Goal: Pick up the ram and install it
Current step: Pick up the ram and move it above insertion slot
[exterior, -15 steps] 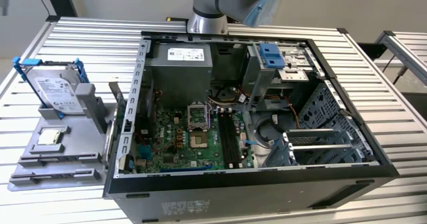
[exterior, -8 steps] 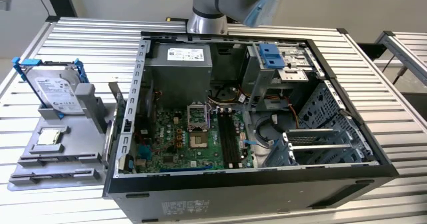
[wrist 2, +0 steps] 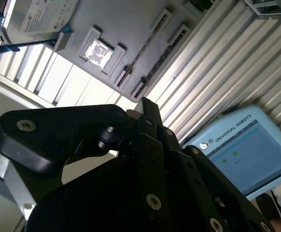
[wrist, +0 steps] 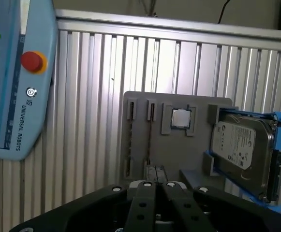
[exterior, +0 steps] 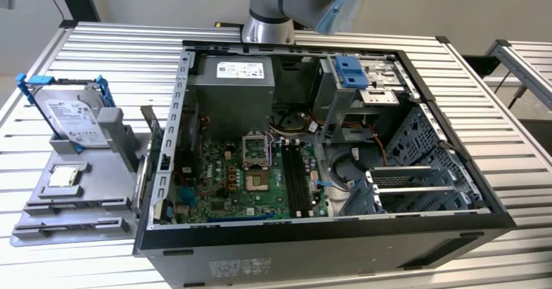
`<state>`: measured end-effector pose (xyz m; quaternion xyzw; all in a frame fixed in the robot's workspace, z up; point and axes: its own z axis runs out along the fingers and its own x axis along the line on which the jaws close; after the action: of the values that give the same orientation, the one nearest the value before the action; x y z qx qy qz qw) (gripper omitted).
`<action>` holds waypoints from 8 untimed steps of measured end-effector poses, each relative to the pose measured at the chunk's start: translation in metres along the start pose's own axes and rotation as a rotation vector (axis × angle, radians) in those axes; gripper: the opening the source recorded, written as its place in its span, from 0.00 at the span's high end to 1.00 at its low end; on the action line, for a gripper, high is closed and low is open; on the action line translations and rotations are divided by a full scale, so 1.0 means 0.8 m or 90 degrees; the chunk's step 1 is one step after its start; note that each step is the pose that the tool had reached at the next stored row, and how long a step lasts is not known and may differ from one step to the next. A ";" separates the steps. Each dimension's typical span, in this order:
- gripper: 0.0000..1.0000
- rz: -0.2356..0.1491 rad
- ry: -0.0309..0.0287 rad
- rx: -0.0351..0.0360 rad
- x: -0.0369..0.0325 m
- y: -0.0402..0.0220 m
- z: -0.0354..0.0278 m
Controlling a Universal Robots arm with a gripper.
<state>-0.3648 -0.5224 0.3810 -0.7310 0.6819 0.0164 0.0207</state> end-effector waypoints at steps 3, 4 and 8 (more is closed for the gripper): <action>1.00 -0.001 -0.0001 0.0000 0.0000 0.0005 0.0005; 1.00 -0.001 -0.0001 0.0000 -0.0001 0.0008 0.0006; 1.00 -0.001 0.0000 -0.0001 -0.0001 0.0012 0.0004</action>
<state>-0.3658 -0.5223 0.3806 -0.7315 0.6813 0.0164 0.0207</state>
